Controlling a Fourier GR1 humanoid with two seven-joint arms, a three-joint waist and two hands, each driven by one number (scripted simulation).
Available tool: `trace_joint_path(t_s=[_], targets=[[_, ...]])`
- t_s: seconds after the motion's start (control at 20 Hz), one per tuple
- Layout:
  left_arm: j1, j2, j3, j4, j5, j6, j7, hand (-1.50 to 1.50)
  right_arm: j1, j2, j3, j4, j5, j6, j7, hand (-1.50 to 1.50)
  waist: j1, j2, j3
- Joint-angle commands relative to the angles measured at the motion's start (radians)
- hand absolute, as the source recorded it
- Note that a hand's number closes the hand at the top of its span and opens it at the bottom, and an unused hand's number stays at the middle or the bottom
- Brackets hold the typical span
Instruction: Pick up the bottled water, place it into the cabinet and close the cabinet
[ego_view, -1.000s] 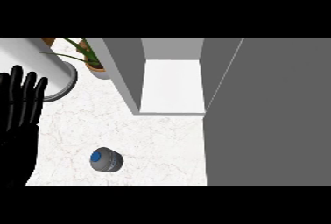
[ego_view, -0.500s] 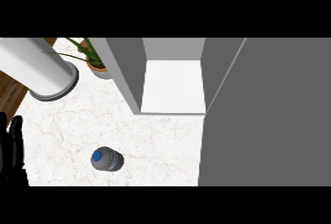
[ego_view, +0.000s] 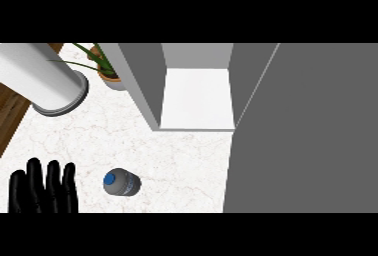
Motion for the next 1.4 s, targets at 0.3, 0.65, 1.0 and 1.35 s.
trace_joint_path(t_s=[0.3,0.65,1.0,1.35], targets=[[0.084,0.0,-0.24,-0.068,-0.367,0.156,0.143,-1.5,0.026,0.0,0.094,-0.18,0.062,-0.06,0.15,-1.5,-0.006,0.002,0.0],[0.089,0.001,-0.251,-0.032,-0.397,0.166,0.159,-1.5,-0.021,-0.003,0.108,-0.212,0.079,-0.107,0.238,-1.5,-0.003,0.001,-0.002],[-0.034,0.001,-0.179,0.021,-0.409,0.188,0.258,-1.5,-0.023,-0.015,0.129,-0.208,0.085,-0.124,0.215,-1.5,-0.017,0.004,0.0],[0.03,0.001,-0.145,0.035,-0.368,0.191,0.194,-1.5,-0.096,-0.012,0.178,-0.204,0.153,-0.181,0.282,-1.5,-0.008,0.002,-0.003]])
